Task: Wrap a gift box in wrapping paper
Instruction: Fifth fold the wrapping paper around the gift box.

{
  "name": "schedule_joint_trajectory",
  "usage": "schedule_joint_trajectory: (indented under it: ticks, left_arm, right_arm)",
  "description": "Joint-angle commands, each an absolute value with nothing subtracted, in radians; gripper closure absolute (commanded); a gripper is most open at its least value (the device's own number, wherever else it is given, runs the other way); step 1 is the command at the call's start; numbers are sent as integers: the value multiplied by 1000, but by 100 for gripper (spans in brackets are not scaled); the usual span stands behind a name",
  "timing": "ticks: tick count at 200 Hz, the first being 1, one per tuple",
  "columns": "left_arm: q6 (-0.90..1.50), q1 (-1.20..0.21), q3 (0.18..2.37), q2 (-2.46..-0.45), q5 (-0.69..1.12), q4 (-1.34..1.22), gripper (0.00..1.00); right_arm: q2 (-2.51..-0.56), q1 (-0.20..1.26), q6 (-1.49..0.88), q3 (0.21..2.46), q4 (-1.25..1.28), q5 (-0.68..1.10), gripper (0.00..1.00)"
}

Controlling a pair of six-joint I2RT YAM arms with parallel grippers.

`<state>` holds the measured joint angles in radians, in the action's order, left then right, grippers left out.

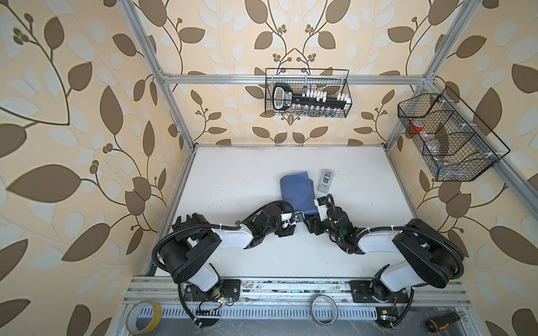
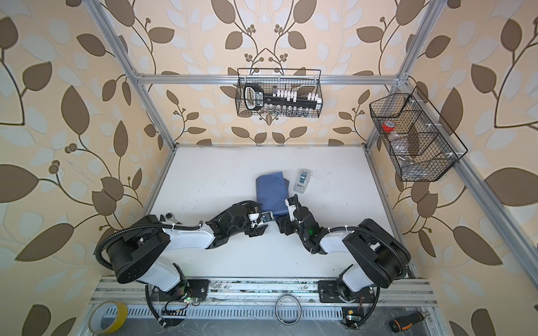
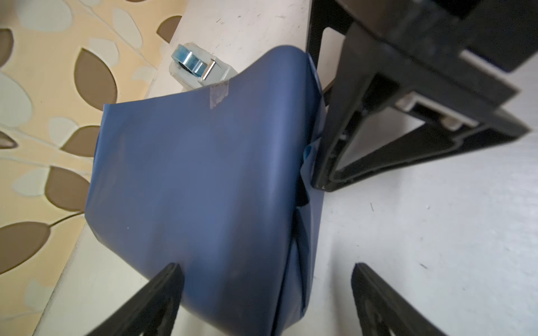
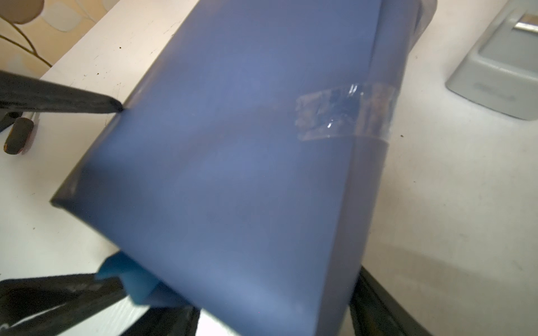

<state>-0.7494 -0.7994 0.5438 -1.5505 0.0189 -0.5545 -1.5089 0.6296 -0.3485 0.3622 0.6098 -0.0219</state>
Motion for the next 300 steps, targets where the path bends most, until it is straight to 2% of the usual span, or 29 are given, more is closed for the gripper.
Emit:
schedule_joint_trajectory:
  ticks: [1, 113, 172, 219, 300]
  left_arm:
    - [-821, -805, 574, -1569, 32, -620, 9]
    - [-840, -795, 583, -1622, 63, -644, 11]
    - [-816, -789, 531, -1655, 53, -718, 17]
    - [-819, -787, 528, -1654, 63, -722, 28]
    - [-754, -789, 517, -1690, 109, -765, 30]
  right_arm:
    - [-1528, 625, -354, 371, 635, -11, 24]
    - [-1526, 625, -355, 364, 634, -12, 25]
    - [-1522, 622, -357, 365, 635, -12, 26]
    - [-1508, 608, -362, 371, 633, 0, 26]
    - [-1505, 578, -361, 380, 622, 30, 26]
